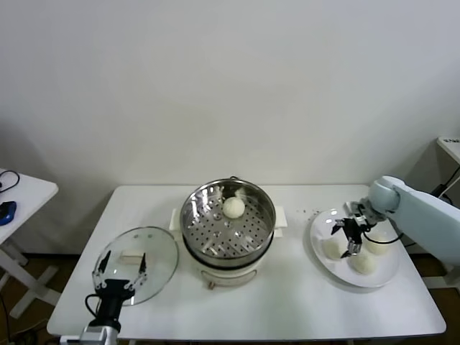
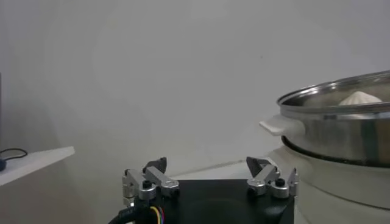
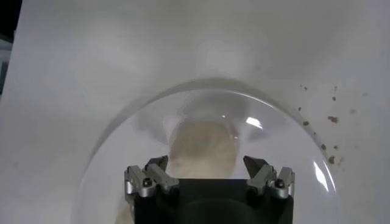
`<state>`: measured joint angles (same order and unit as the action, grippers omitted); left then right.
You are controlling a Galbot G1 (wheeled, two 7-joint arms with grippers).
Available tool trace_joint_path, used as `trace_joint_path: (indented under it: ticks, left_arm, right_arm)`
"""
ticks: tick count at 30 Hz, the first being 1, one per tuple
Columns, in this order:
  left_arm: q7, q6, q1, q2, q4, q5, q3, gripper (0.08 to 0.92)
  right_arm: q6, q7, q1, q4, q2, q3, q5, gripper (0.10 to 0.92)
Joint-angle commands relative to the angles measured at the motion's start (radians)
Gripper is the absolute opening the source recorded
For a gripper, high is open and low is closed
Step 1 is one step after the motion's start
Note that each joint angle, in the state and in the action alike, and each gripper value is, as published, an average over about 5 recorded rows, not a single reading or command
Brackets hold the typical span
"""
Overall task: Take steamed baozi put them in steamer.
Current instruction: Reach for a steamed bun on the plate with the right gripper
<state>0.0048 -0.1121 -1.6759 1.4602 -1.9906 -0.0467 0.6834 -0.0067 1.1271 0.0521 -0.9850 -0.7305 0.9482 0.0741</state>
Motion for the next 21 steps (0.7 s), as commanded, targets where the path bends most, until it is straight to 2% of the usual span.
trace_joint_path:
  ticks: [1, 11, 21]
  left_arm:
    - [0.001, 0.001, 0.002, -0.001, 0.002, 0.001, 0.001, 0.823]
    - [0.0, 0.001, 0.005, -0.001, 0.007, 0.001, 0.003, 0.823]
    - [-0.001, 0.001, 0.004, -0.001, 0.006, 0.001, 0.003, 0.823]
  right_arm:
    - [-0.001, -0.001, -0.023, 0.042, -0.032, -0.015, -0.008, 0.823]
    - [0.0, 0.013, -0.025, 0.057, -0.042, -0.017, -0.009, 0.821]
    - [-0.001, 0.014, -0.028, 0.056, -0.042, -0.023, -0.006, 0.747]
